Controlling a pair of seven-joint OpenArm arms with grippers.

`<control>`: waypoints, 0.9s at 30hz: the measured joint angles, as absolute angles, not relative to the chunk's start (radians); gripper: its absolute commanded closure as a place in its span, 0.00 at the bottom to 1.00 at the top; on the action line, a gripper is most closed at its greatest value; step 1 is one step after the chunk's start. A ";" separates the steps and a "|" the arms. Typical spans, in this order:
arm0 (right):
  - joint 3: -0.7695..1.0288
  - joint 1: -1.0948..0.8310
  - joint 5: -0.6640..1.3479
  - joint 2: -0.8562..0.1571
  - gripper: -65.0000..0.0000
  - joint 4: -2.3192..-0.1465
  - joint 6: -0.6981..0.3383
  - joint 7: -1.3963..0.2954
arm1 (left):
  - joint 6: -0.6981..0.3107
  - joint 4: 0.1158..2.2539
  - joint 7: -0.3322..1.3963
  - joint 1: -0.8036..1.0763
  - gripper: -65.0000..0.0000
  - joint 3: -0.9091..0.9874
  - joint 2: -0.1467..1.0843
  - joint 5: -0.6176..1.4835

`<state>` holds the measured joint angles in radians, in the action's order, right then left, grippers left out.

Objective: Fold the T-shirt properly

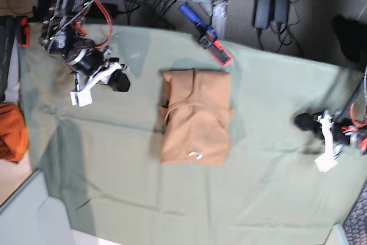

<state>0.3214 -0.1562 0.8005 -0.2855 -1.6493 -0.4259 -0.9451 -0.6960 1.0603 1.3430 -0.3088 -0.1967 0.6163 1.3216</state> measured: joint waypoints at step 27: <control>0.322 -0.431 0.891 -0.288 1.00 -1.697 -0.426 -0.910 | -0.693 1.624 1.391 0.519 1.00 0.149 0.709 1.361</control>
